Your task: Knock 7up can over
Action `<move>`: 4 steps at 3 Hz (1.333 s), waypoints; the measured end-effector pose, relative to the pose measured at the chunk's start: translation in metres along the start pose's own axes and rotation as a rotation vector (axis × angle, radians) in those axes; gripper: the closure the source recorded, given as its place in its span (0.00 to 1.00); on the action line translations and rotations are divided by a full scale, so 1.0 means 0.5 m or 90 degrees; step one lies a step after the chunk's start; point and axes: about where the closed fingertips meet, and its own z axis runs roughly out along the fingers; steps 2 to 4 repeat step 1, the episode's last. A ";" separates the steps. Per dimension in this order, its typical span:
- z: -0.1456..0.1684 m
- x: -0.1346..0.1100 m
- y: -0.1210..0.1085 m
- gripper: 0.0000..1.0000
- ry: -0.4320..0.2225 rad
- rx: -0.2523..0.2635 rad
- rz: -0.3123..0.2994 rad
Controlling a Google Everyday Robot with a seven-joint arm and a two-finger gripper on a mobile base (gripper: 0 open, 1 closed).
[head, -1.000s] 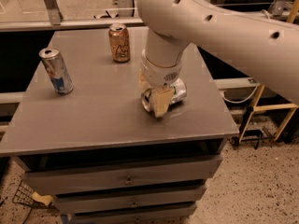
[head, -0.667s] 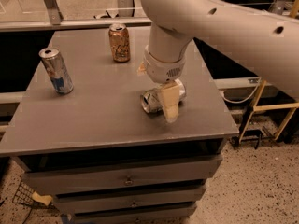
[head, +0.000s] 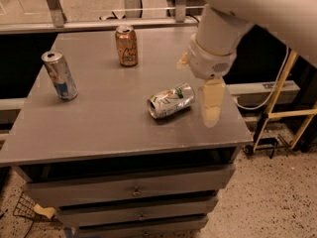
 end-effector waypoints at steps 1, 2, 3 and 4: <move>-0.067 0.095 0.060 0.00 0.014 0.038 0.100; -0.067 0.095 0.060 0.00 0.014 0.038 0.100; -0.067 0.095 0.060 0.00 0.014 0.038 0.100; -0.067 0.095 0.060 0.00 0.014 0.038 0.100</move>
Offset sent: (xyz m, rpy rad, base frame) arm 0.0000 0.0000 0.0000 0.0000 0.0000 0.0000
